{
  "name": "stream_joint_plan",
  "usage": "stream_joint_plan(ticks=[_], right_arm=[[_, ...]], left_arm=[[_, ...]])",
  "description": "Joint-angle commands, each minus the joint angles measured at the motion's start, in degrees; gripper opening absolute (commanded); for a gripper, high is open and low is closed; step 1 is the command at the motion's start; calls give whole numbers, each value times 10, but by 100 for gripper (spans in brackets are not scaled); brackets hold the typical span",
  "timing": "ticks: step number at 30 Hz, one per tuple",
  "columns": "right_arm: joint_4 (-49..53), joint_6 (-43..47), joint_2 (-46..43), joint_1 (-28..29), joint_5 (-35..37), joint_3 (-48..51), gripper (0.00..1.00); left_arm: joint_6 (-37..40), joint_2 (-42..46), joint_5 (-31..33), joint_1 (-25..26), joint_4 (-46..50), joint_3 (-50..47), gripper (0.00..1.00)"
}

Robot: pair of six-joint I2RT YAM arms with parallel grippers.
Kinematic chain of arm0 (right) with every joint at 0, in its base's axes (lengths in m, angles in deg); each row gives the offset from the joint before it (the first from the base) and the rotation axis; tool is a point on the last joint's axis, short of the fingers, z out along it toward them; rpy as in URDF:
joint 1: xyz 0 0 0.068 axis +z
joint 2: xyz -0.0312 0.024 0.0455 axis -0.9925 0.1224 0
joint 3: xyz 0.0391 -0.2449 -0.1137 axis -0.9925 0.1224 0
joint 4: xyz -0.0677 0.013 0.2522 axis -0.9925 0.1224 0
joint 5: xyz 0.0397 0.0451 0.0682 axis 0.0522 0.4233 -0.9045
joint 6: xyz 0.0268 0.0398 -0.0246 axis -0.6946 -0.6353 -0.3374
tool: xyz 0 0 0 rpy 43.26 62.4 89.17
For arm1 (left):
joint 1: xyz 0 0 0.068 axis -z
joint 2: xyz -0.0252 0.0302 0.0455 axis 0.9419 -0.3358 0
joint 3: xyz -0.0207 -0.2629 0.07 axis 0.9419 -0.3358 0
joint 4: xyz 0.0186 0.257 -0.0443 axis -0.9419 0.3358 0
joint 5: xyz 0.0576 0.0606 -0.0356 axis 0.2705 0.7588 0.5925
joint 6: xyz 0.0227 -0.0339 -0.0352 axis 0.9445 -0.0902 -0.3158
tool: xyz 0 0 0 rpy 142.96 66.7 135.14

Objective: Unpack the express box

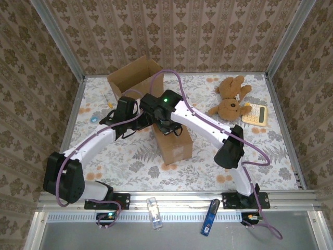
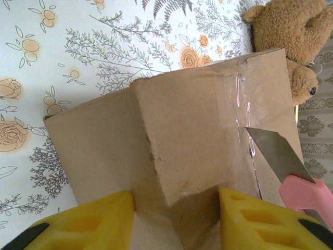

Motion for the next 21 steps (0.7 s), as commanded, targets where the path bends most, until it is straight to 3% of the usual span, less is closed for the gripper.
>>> stream_joint_plan(ticks=[1, 21], right_arm=[[20, -15, -21, 7, -16, 16, 0], [6, -37, -53, 25, -31, 80, 0]], left_arm=[[8, -34, 39, 0, 78, -18, 43], [8, -38, 41, 0, 77, -20, 43]])
